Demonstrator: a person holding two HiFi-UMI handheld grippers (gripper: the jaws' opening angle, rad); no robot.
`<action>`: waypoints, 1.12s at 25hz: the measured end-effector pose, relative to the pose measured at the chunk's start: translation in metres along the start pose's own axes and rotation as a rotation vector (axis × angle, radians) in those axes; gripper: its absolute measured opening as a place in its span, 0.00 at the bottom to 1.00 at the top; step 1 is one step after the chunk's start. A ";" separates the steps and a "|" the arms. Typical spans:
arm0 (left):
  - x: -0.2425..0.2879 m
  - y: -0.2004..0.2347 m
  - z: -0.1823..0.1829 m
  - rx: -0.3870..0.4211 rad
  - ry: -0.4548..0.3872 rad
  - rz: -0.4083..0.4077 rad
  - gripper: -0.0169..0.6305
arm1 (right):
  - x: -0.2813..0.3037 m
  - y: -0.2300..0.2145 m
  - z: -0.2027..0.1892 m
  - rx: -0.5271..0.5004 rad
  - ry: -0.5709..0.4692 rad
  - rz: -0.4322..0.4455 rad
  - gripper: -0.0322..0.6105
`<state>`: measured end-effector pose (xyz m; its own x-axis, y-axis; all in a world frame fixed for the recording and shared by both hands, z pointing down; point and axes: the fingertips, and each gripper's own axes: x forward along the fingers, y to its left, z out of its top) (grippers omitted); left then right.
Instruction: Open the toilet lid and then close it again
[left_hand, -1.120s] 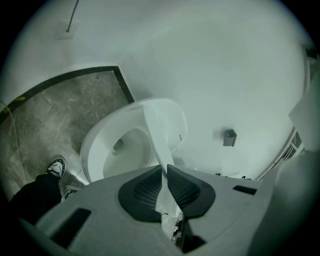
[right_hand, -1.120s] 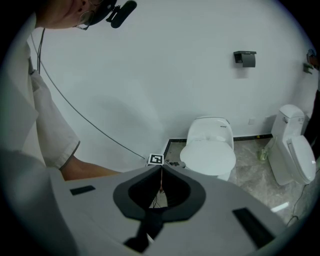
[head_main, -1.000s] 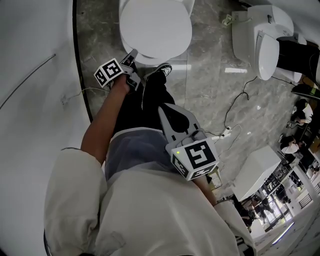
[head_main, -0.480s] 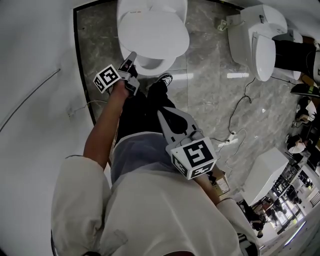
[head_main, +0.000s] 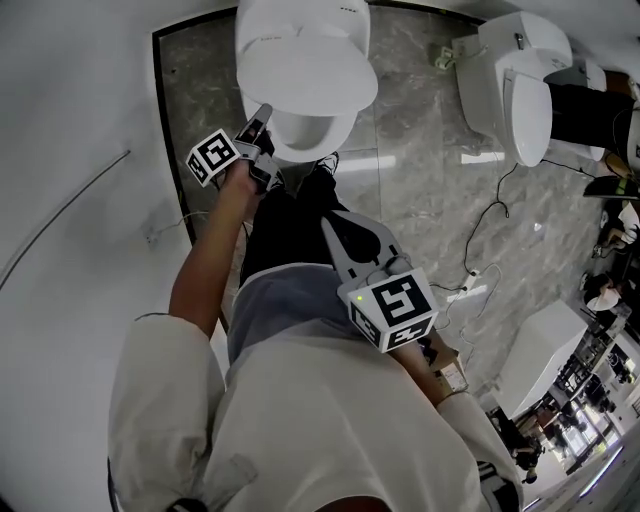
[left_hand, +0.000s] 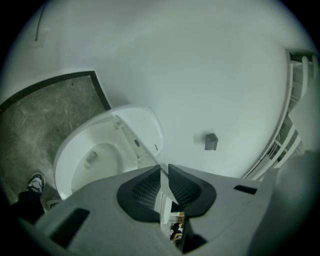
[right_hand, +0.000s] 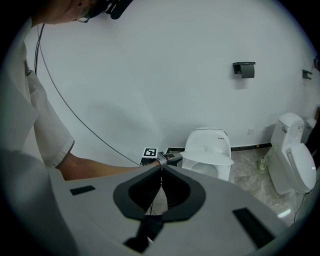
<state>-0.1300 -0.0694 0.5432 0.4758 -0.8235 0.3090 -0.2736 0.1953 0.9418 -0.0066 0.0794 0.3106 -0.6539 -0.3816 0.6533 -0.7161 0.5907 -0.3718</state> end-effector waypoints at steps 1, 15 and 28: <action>0.001 -0.003 0.002 0.005 -0.001 0.000 0.08 | -0.001 -0.002 0.002 0.000 -0.002 0.000 0.07; 0.023 -0.036 0.032 0.010 -0.024 -0.037 0.09 | -0.004 -0.017 0.017 0.003 -0.029 0.017 0.07; 0.056 -0.066 0.070 0.027 -0.007 -0.085 0.09 | -0.001 -0.036 0.032 0.021 -0.041 0.005 0.07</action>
<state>-0.1437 -0.1654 0.4895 0.4927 -0.8402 0.2267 -0.2548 0.1098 0.9607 0.0118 0.0357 0.3020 -0.6665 -0.4076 0.6243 -0.7176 0.5778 -0.3888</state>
